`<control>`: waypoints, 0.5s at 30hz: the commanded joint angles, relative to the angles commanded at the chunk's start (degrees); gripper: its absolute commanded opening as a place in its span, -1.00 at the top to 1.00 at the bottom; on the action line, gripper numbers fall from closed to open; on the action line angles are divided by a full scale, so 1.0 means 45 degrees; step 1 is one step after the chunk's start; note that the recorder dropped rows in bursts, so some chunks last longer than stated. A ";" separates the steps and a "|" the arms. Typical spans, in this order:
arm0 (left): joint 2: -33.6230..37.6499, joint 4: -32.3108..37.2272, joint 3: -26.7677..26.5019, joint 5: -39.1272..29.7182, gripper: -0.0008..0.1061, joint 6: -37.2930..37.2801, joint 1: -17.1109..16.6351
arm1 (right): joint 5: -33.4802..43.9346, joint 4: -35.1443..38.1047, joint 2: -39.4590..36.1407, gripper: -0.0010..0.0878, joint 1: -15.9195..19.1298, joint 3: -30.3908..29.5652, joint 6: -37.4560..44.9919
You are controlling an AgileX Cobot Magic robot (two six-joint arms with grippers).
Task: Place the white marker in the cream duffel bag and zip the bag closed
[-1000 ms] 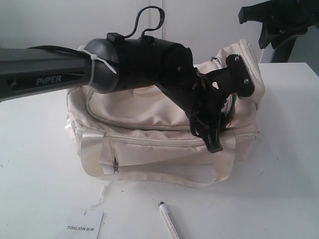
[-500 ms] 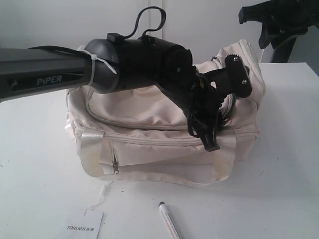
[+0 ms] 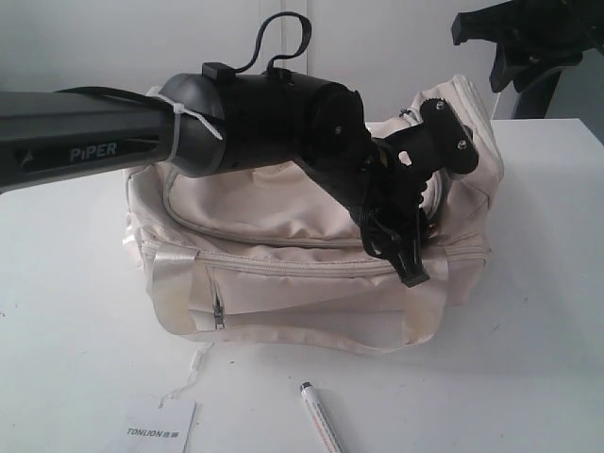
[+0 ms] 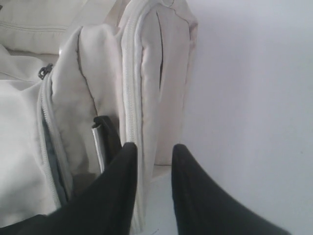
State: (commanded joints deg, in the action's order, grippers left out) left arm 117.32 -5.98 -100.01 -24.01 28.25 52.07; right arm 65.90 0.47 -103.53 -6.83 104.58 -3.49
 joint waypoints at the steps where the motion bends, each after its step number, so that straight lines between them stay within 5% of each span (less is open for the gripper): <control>1: -0.0052 0.0000 0.0000 0.0000 0.53 0.0000 0.0000 | 0.0000 0.0000 0.0000 0.43 0.0000 0.0000 0.0000; 7: -0.0101 0.0000 0.0000 -0.0020 0.99 0.0000 0.0000 | -0.0001 0.0000 0.0000 0.43 0.0000 0.0000 0.0025; 15: -0.0261 0.0000 0.0000 -0.0444 0.99 0.0000 0.0000 | -0.0001 0.0000 0.0000 0.43 0.0000 0.0000 0.0048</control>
State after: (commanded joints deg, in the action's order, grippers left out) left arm 116.15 -5.98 -100.01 -26.01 28.25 52.07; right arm 65.90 0.47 -103.53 -6.83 104.58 -3.27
